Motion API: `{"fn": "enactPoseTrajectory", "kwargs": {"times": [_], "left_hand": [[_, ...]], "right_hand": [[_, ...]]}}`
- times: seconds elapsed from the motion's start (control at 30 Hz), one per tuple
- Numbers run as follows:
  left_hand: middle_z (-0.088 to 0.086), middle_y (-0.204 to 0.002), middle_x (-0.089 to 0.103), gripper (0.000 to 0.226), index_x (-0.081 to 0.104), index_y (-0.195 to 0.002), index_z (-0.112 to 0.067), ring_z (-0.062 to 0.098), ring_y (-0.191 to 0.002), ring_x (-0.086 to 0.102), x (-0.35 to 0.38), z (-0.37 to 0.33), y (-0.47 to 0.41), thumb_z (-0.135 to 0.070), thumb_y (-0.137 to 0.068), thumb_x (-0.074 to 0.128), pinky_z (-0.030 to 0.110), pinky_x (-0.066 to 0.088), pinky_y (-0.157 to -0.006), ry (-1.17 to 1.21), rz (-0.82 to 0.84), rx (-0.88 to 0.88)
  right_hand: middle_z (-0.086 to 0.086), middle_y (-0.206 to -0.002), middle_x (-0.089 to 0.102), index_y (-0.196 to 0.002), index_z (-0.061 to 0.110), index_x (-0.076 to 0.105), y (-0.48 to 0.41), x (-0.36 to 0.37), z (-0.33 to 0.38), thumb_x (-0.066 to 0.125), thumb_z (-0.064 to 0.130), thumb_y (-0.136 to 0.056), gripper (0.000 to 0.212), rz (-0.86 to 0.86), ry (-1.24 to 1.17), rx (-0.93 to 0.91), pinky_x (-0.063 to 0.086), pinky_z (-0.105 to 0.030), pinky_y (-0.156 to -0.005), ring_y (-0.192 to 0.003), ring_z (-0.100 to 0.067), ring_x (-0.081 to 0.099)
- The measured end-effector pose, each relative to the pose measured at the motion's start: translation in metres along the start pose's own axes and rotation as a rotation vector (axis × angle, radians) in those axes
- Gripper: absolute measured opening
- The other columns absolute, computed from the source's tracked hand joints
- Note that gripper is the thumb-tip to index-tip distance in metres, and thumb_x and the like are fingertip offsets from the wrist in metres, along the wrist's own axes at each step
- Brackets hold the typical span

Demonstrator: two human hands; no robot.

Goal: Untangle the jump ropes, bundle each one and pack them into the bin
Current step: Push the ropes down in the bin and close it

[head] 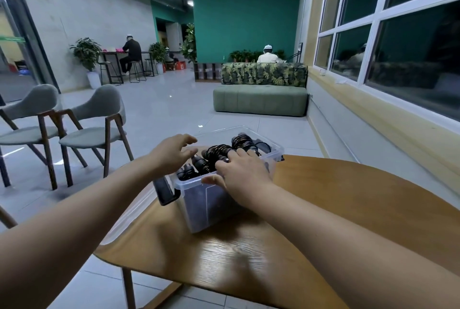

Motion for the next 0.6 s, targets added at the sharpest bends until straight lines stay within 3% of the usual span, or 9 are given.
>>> {"fn": "enactPoseTrajectory", "kwargs": {"times": [0.2,0.33,0.43,0.6], "left_hand": [[0.008,-0.143,0.056,0.037,0.061,-0.139,-0.016,0.027,-0.126,0.060,-0.001,0.014,0.018,-0.036,-0.110,0.053,0.042,0.045,-0.106,0.109,-0.204,-0.122],[0.007,-0.126,0.067,0.034,0.063,-0.130,-0.013,0.028,-0.112,0.066,0.016,0.032,0.031,-0.033,-0.102,0.061,0.041,0.052,-0.095,0.025,-0.118,-0.225],[0.000,-0.101,0.067,0.014,0.065,-0.107,-0.017,0.018,-0.092,0.063,0.038,0.047,0.048,-0.025,-0.097,0.070,0.031,0.047,-0.075,-0.030,-0.033,-0.245],[0.003,-0.117,0.070,0.039,0.067,-0.117,-0.017,0.020,-0.102,0.062,0.074,0.096,0.065,-0.043,-0.090,0.079,0.035,0.051,-0.088,-0.169,0.109,-0.307]], "right_hand": [[-0.014,-0.128,0.068,-0.125,0.021,0.073,-0.005,0.001,-0.009,0.022,0.078,-0.102,0.079,0.031,0.135,0.050,0.039,-0.044,-0.102,-0.123,-0.034,0.058],[-0.012,-0.121,0.071,-0.125,0.017,0.072,0.001,0.005,-0.026,0.021,0.072,-0.107,0.077,0.034,0.196,0.075,0.040,-0.041,-0.086,-0.113,-0.033,0.066],[-0.010,-0.113,0.073,-0.118,0.017,0.072,0.010,0.008,-0.045,0.022,0.071,-0.108,0.074,0.019,0.195,0.096,0.035,-0.036,-0.070,-0.102,-0.031,0.070],[-0.005,-0.099,0.074,-0.105,0.018,0.069,0.023,0.015,-0.071,0.016,0.070,-0.107,0.074,-0.009,0.170,0.060,0.050,-0.035,-0.060,-0.085,-0.030,0.073]]}}
Point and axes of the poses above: each hand's wrist, its own y-axis away from the middle knuckle, its own x-axis out of the palm, z = x × y, the point moved 2 cm from there along -y, towards the middle knuckle
